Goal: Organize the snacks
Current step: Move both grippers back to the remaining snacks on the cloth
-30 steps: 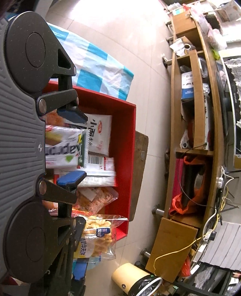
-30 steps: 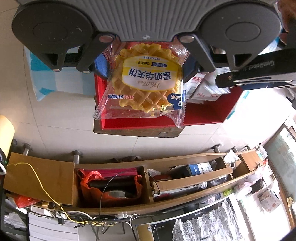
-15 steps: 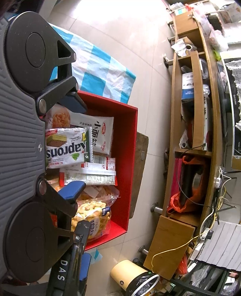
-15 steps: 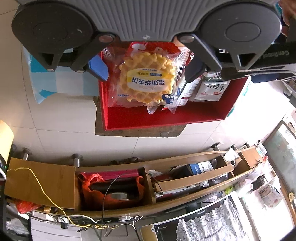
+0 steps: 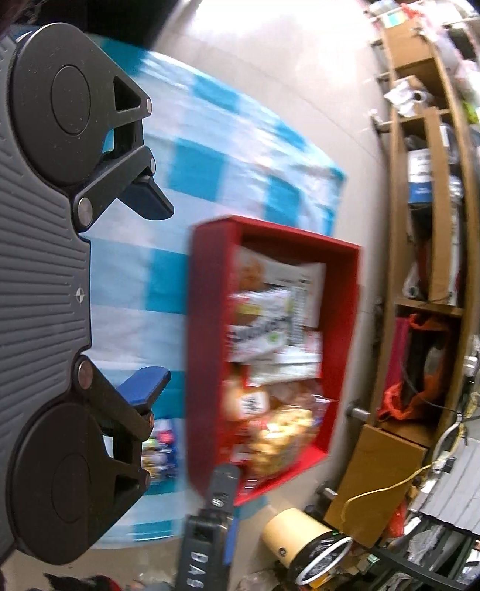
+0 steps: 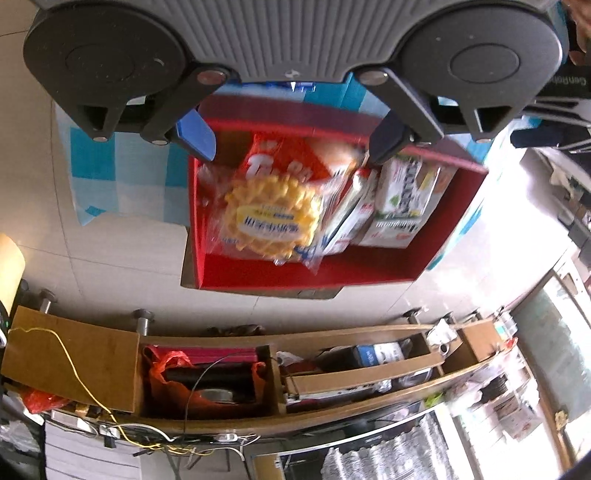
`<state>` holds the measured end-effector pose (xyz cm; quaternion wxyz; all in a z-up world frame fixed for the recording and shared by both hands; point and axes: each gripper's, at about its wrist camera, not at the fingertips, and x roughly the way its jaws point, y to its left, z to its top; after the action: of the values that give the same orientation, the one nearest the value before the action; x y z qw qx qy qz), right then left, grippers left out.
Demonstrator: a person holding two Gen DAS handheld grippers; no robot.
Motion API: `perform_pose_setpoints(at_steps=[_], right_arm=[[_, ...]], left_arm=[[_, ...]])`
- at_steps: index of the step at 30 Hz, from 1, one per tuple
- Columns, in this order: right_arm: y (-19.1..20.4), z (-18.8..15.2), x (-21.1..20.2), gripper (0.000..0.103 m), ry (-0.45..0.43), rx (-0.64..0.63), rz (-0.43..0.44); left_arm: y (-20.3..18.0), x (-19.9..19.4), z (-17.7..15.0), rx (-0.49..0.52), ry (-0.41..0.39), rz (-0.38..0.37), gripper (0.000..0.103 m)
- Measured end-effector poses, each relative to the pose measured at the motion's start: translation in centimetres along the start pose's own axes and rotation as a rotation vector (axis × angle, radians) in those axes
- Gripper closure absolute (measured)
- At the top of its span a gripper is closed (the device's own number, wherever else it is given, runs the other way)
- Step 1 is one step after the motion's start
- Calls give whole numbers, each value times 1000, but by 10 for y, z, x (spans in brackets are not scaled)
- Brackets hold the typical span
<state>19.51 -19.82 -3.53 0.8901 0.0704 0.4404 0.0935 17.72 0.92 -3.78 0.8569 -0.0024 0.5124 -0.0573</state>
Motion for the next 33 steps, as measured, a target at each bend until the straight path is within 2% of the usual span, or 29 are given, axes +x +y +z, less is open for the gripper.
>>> perform_pose_setpoints(at_steps=[6, 11, 13, 16, 19, 21, 23, 25, 29, 33], right_arm=[[14, -25, -4, 15, 69, -56, 25], [14, -37, 5, 15, 122, -62, 24], [7, -39, 11, 15, 145, -42, 21], [-3, -40, 20, 15, 167, -18, 14], [-15, -40, 30, 15, 194, 8, 8], [-22, -40, 37, 15, 220, 31, 12], [-29, -42, 46, 15, 244, 70, 20], [-35, -43, 54, 15, 256, 100, 32], [-36, -41, 59, 6, 234, 106, 53], [-22, -50, 56, 5, 255, 52, 55]], left_arm=[[12, 15, -46, 11, 114, 10, 12], [11, 37, -62, 17, 181, 1, 11], [7, 44, -63, 39, 181, 23, 8], [4, 47, -63, 60, 163, 52, 9], [-2, 46, -64, 92, 146, 82, 18], [-5, 42, -65, 103, 141, 65, 33], [-9, 39, -66, 108, 144, 47, 37], [-9, 37, -67, 104, 149, 40, 38], [-9, 36, -70, 108, 151, 30, 38], [-7, 34, -72, 118, 150, 27, 37]])
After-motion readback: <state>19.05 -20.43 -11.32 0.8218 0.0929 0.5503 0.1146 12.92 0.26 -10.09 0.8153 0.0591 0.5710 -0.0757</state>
